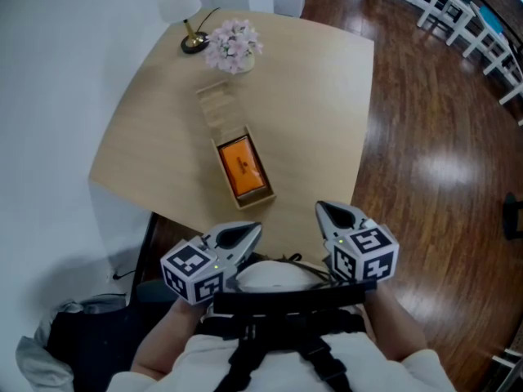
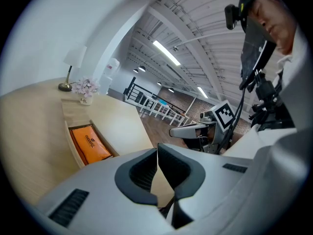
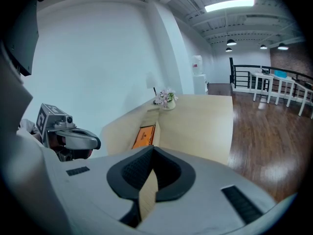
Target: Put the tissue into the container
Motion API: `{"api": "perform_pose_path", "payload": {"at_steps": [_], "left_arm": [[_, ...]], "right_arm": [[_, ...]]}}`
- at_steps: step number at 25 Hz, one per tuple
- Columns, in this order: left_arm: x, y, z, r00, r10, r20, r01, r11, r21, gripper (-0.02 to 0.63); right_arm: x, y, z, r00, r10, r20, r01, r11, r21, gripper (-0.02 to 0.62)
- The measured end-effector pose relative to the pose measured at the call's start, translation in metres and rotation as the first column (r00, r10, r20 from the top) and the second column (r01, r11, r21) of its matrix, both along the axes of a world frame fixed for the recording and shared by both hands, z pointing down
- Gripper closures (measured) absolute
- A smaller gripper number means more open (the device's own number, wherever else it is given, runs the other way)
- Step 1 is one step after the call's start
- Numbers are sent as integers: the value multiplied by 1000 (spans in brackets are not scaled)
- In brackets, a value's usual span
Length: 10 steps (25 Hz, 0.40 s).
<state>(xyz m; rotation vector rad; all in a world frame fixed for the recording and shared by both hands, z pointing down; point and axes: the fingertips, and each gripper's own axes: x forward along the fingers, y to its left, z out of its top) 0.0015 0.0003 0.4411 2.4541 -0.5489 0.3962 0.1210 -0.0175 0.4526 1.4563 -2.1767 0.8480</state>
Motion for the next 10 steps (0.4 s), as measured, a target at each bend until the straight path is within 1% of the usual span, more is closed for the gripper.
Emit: {"api": "perform_pose_path", "payload": {"at_steps": [10], "left_arm": [[-2,-3,3,1000,-2,-3,2,1000,-9,603]], "right_arm": [[-5,0,1,1000,-14,-13,14,1000,-6,595]]}}
